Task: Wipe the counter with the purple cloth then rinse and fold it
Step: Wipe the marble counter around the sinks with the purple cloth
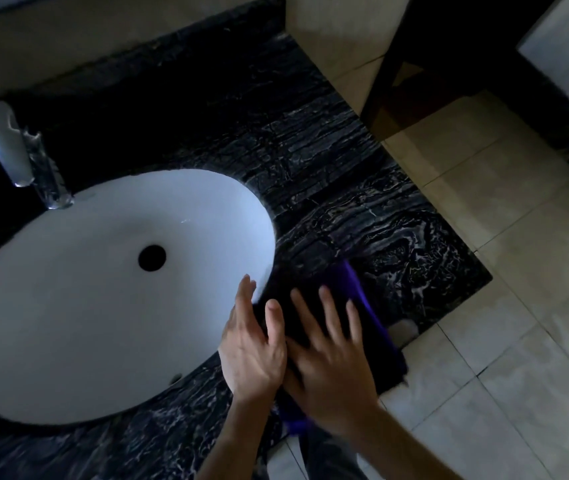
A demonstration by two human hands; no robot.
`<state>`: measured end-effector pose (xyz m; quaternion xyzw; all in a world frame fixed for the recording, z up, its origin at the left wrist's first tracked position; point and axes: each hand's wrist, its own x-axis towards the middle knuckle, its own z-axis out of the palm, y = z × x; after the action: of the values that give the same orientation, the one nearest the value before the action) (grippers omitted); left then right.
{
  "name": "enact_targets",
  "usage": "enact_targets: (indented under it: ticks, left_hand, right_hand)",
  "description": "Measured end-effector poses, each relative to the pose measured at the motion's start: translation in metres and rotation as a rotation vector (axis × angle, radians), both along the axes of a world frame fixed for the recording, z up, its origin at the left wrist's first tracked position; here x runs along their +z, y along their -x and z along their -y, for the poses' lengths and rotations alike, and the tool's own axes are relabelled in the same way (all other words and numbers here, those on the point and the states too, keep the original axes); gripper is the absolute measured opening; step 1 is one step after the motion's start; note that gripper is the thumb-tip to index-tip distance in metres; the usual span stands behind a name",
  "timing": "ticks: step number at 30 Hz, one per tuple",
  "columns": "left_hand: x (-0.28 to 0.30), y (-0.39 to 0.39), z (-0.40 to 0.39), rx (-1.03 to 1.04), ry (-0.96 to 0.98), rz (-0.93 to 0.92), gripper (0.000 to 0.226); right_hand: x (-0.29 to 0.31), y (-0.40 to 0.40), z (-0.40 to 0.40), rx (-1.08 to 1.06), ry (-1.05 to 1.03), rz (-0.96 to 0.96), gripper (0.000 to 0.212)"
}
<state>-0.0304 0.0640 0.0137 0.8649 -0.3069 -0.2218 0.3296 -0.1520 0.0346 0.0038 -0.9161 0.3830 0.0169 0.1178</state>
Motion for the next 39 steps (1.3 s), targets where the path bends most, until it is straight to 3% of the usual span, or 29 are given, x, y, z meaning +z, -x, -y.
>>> enact_targets:
  ticks: [3,7,11,15,18,20,23,28,34,39]
  left_hand:
    - [0.0,-0.001,0.007,0.022,-0.056,0.012,0.068]
    - [0.0,-0.001,0.029,0.081,-0.201,0.021,0.063]
    - [-0.003,0.003,0.083,-0.022,-0.246,0.046,0.051]
    - [-0.008,-0.01,0.129,0.011,-0.244,-0.004,0.05]
    - [-0.011,-0.016,0.142,0.007,-0.28,0.01,0.063]
    - [-0.011,-0.016,0.143,-0.028,-0.274,0.047,0.074]
    - [-0.011,-0.015,0.135,-0.053,-0.21,0.045,0.081]
    - [-0.008,-0.016,0.14,0.024,-0.152,0.014,0.074]
    - [-0.002,-0.016,0.141,0.107,-0.077,-0.013,0.066]
    - [-0.001,-0.014,0.136,0.303,0.034,-0.081,0.062]
  right_hand:
    - [0.001,0.0,0.01,0.054,-0.024,0.004,0.065]
    - [-0.007,-0.041,0.124,-0.014,0.039,0.011,0.054]
    - [-0.012,-0.07,0.225,-0.136,0.072,-0.034,0.057]
    - [-0.007,-0.02,0.179,-0.182,0.114,-0.046,0.056]
    - [-0.004,0.058,0.094,-0.178,0.045,-0.08,0.056]
    - [-0.002,0.092,0.077,-0.234,0.002,-0.097,0.055]
    - [-0.003,0.091,0.117,-0.244,-0.007,-0.155,0.06]
    - [-0.01,0.018,0.227,-0.27,0.134,-0.096,0.059]
    - [-0.013,-0.088,0.249,-0.042,0.109,-0.069,0.062]
    - [-0.012,-0.084,0.198,0.262,0.084,-0.105,0.067]
